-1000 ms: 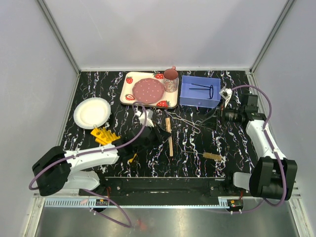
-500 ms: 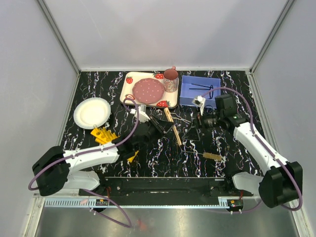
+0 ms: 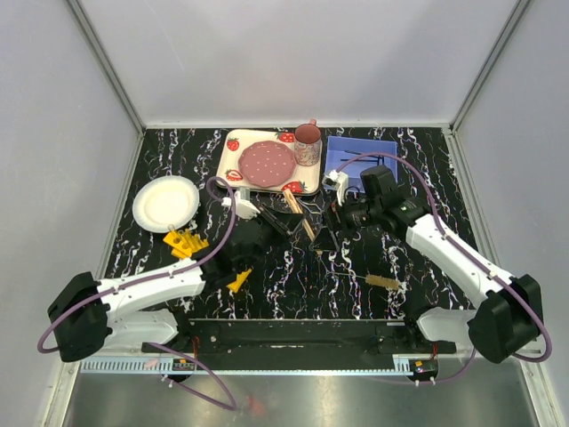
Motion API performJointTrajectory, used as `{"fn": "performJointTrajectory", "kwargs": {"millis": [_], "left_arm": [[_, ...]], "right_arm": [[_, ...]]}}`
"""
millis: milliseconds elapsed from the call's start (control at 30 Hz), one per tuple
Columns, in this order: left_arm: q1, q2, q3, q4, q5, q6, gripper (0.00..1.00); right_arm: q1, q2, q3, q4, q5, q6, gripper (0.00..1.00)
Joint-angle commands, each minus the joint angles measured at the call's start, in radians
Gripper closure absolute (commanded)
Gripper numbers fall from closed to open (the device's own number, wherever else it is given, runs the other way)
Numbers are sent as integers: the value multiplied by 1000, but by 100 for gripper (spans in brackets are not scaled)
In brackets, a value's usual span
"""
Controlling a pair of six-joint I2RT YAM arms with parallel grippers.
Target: Organize the chemistry lab equipment
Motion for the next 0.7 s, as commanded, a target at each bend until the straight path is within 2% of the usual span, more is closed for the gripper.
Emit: {"fn": "performJointTrajectory", "kwargs": {"millis": [0, 367, 600, 667], "left_arm": [[-9, -57, 4, -6, -81, -29, 98], [-41, -76, 39, -129, -181, -84, 99], [-60, -56, 77, -210, -233, -104, 99], [-66, -50, 85, -211, -239, -107, 99]], "right_arm": [[25, 16, 60, 26, 46, 54, 0], [29, 72, 63, 88, -3, 158, 0], [48, 104, 77, 95, -2, 161, 1], [54, 119, 80, 95, 3, 161, 5]]}}
